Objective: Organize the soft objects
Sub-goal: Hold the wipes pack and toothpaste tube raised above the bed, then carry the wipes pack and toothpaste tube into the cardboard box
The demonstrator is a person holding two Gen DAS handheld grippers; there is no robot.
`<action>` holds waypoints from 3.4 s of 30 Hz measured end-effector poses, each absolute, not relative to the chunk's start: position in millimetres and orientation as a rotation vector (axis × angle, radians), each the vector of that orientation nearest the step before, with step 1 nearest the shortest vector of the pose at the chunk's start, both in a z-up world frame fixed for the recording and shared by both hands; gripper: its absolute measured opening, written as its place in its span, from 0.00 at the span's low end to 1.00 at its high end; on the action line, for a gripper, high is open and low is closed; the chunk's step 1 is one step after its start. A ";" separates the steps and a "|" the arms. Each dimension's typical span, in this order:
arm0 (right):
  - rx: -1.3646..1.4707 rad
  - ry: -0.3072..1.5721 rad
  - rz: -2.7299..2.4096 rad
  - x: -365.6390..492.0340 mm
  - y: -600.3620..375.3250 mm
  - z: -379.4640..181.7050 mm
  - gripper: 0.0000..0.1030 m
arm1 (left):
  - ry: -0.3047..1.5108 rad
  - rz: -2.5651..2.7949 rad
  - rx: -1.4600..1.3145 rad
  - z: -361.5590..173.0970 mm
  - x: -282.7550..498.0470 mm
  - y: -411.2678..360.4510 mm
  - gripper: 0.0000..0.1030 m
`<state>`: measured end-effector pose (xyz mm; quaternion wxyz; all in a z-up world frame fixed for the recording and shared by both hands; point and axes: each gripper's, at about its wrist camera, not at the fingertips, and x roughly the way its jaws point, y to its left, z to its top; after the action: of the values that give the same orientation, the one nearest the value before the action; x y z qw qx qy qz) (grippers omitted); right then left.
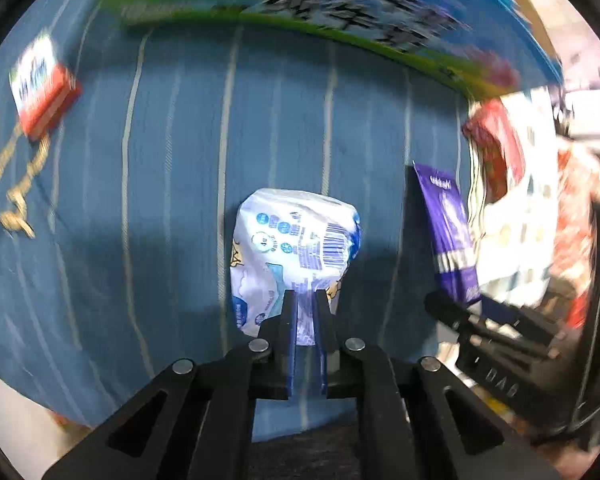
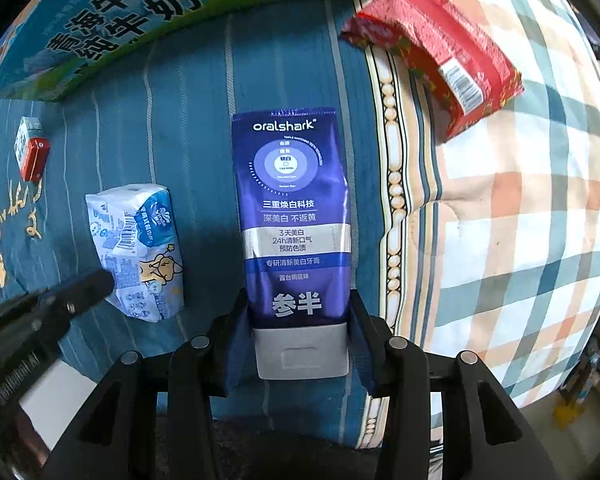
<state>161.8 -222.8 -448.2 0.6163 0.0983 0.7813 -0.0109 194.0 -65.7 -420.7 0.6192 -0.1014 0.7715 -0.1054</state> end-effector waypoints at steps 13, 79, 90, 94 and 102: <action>0.220 1.810 -0.025 165.8 -221.5 -453.5 0.46 | 1.870 -0.285 -0.229 -456.0 205.2 -94.0 0.62; 0.290 1.758 0.001 173.6 -234.2 -440.4 0.46 | 1.608 -0.383 -0.281 -367.7 181.9 -93.6 0.31; 0.374 1.575 0.131 184.4 -231.2 -329.2 0.46 | 1.366 -0.376 -0.377 -244.3 230.8 -66.3 0.31; 0.422 1.492 0.177 199.0 -237.3 -282.8 0.46 | 1.319 -0.373 -0.396 -220.8 255.4 -60.0 0.31; 0.393 1.355 0.165 264.7 -233.9 -221.7 0.46 | 1.341 -0.299 -0.413 -232.0 325.3 -44.0 0.31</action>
<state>264.7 -233.9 -221.7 0.7583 0.1805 0.6219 0.0758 325.3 -44.0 -232.0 0.7534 -0.1894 0.6146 -0.1371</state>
